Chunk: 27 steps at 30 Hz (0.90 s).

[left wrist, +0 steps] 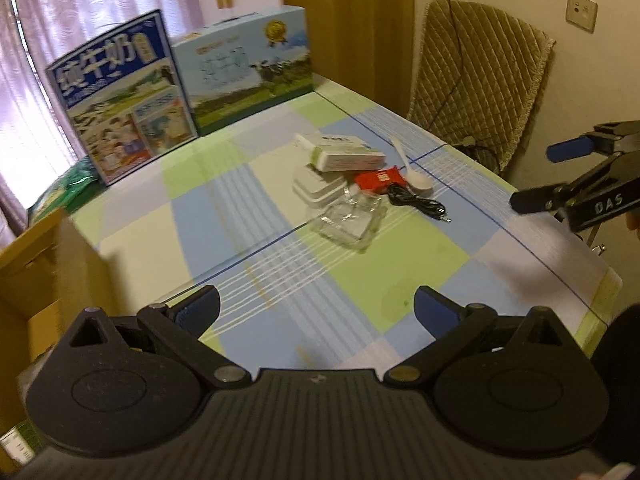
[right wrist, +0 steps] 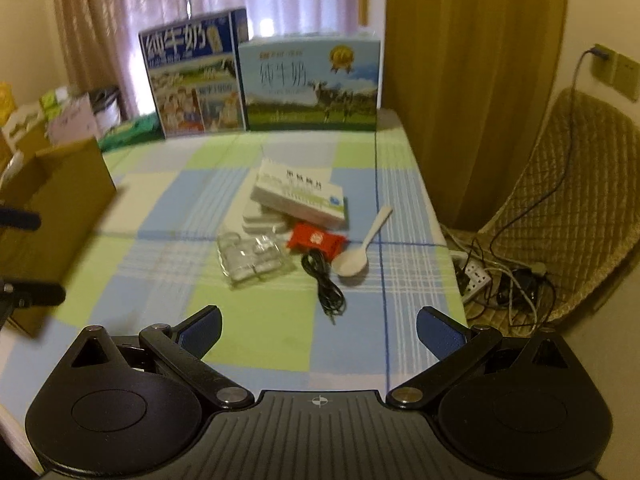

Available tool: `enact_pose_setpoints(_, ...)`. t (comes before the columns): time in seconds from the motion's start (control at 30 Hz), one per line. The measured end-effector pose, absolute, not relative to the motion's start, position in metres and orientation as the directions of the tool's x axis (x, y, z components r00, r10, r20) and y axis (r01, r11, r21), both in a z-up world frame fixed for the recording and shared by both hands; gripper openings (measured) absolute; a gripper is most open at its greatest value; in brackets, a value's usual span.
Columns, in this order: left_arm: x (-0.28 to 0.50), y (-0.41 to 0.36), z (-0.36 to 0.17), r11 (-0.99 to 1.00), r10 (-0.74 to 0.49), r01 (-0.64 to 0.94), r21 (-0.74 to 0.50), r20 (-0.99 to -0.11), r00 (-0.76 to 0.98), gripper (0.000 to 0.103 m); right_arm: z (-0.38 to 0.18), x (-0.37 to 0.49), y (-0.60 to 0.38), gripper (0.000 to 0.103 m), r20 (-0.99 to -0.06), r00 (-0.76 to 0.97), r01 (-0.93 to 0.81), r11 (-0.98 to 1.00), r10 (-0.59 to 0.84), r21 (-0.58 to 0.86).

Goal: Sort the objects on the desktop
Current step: 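Move both tools back over the table toward the remaining items, then grasp the clear plastic soap tray with the left tool while the right tool grasps the black cable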

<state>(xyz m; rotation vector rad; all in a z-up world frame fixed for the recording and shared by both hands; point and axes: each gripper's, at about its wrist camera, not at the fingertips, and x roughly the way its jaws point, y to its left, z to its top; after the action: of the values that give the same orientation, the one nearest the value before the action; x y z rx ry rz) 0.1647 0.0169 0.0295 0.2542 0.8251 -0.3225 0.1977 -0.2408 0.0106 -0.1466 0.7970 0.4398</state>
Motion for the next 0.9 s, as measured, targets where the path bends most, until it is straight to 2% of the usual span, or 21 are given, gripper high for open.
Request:
enact_pose_setpoints(0.23, 0.198, -0.013, -0.008, 0.901, -0.217, 0.428, 0.077, -0.772, 0.597, 0.101, -0.019, 0.228, -0.252, 0.100, -0.745, 0.574, -0.493, 0.870, 0.339, 0.016)
enact_pose_setpoints(0.43, 0.232, -0.028, -0.044, 0.884, -0.201, 0.454, 0.116, -0.781, 0.591, 0.097, -0.047, 0.253, -0.249, 0.085, -0.754, 0.553, -0.522, 0.853, 0.355, 0.018)
enact_pose_setpoints(0.8, 0.294, -0.042, -0.083, 0.830, -0.220, 0.532, 0.167, -0.778, 0.588, 0.088, -0.089, 0.281, -0.234, 0.070, -0.751, 0.521, -0.578, 0.815, 0.404, 0.038)
enact_pose_setpoints(0.9, 0.299, -0.048, -0.091, 0.801, -0.221, 0.565, 0.198, -0.780, 0.585, 0.081, -0.093, 0.286, -0.231, 0.068, -0.748, 0.517, -0.591, 0.806, 0.417, 0.040)
